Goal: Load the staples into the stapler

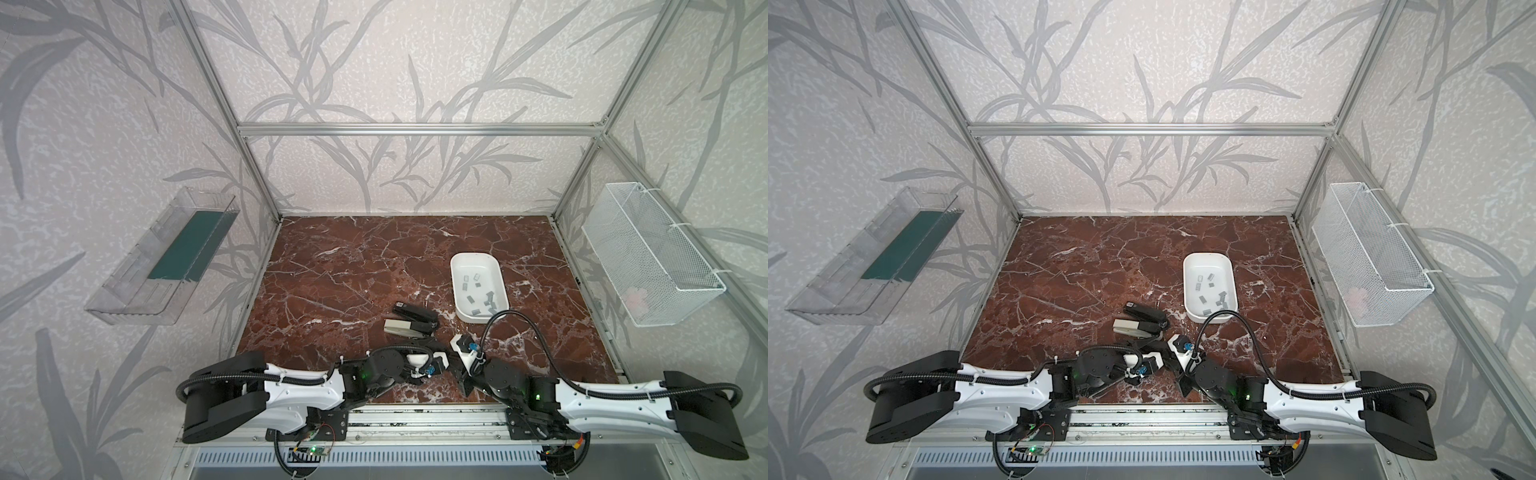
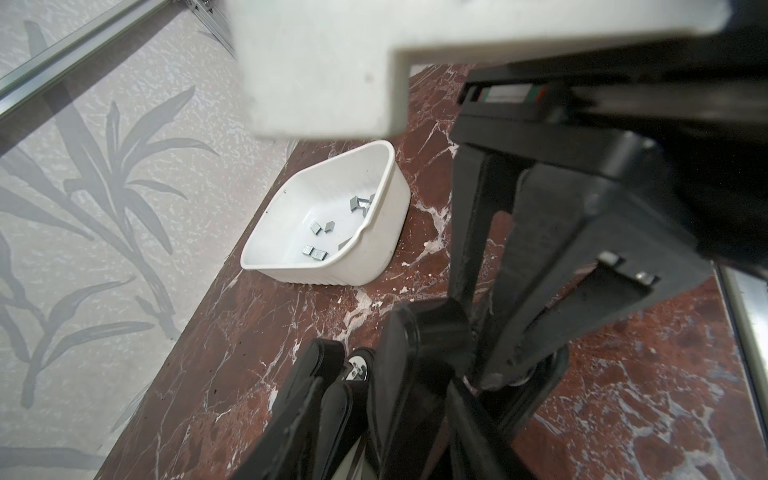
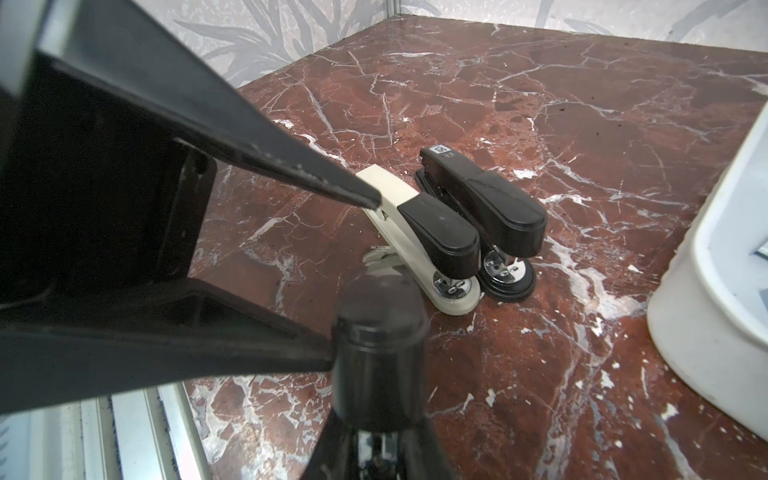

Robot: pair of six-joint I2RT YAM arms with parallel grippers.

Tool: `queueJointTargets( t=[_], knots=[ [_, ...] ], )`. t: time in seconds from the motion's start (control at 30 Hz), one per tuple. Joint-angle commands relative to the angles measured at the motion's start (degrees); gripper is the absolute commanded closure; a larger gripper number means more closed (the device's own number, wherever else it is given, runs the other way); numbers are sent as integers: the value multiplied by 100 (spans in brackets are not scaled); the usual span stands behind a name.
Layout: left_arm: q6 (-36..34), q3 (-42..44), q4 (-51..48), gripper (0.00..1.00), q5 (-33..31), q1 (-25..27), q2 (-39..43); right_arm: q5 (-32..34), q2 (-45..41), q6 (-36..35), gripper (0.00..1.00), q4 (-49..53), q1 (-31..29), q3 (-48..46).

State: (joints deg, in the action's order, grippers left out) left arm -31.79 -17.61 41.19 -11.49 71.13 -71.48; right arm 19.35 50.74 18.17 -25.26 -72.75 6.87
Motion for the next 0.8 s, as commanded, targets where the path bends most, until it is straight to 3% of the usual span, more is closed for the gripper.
queueJointTargets(
  t=[0.0,0.17,0.47,0.63,0.77],
  knots=[
    [-170,-238,243,49,25,-7,-155,-89,-82,-30,100,-305,-13,11],
    [-227,-238,904,48,-111,-12,-614,-180,-82,-25,100,-301,-15,33],
    [-338,-177,918,45,-186,-32,-694,-220,-244,-24,100,-190,-19,7],
    [-324,-197,1215,51,-258,-64,-811,-411,-148,-43,100,-293,-20,35],
    [-396,-226,2054,58,-819,-58,-1092,-583,-174,2,100,-387,-20,-23]
  ],
)
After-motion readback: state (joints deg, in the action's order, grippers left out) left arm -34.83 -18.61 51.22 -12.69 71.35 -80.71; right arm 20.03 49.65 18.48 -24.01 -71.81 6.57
